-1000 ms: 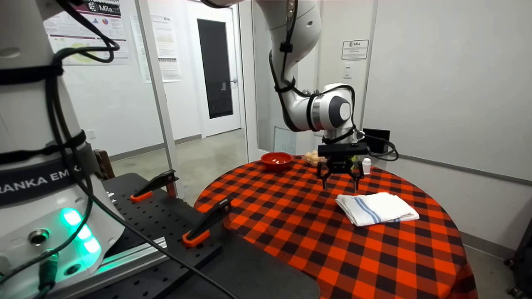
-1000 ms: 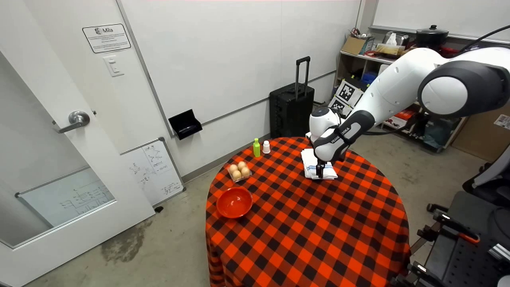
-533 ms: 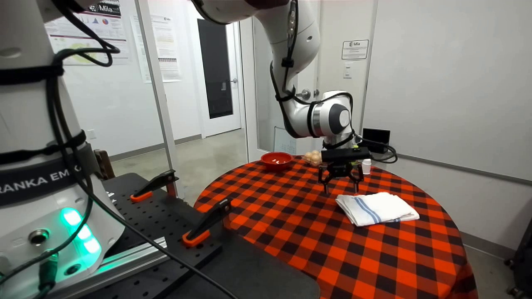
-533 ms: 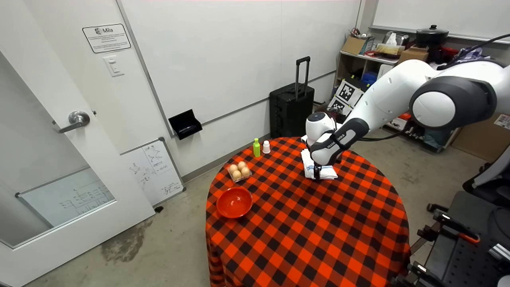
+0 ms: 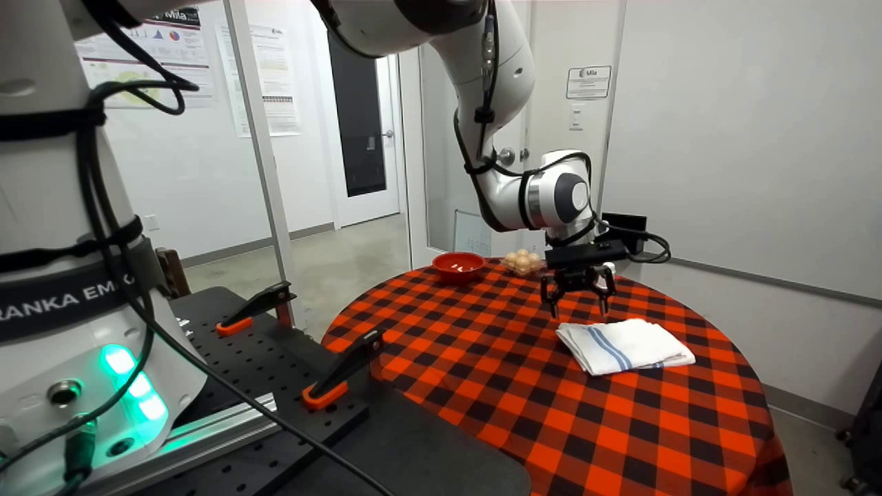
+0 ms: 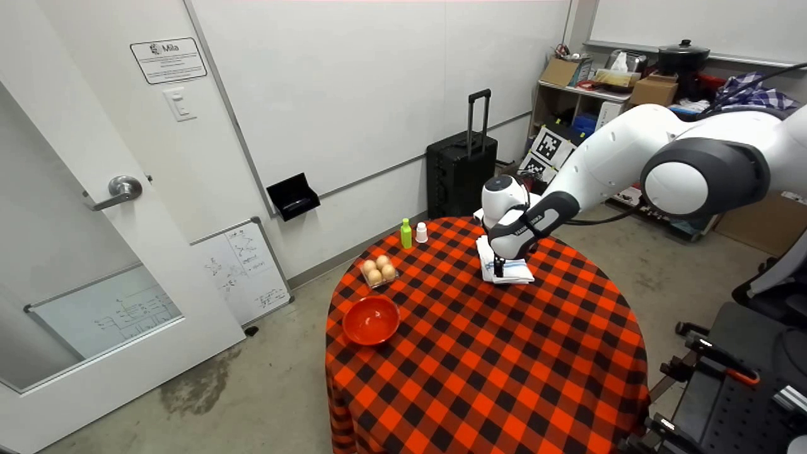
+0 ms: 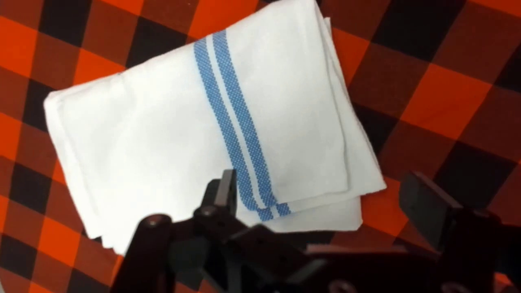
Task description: Straighten the towel
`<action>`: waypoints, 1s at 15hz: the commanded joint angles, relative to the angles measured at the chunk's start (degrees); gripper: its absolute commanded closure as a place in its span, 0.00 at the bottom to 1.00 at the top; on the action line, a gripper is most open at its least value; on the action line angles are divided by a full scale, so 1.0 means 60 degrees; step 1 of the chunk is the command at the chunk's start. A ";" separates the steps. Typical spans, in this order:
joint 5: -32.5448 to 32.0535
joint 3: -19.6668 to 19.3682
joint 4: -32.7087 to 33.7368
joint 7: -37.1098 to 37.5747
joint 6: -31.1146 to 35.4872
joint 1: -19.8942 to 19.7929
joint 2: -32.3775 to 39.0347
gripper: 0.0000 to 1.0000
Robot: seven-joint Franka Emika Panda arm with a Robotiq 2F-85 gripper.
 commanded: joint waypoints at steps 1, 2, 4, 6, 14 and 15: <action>-0.0113 -0.0256 0.0449 0.0083 0.0464 0.0196 0.0926 0.00; -0.0097 -0.0270 0.0491 0.0073 0.0475 0.0202 0.1077 0.00; -0.0082 -0.0304 0.0533 0.0080 0.0549 0.0222 0.1361 0.00; -0.0070 -0.0344 0.0671 0.0089 0.0586 0.0235 0.1573 0.10; -0.0062 -0.0632 0.0950 0.0436 0.1008 0.0333 0.1768 0.80; -0.0075 -0.0686 0.0960 0.0496 0.1087 0.0365 0.1793 0.86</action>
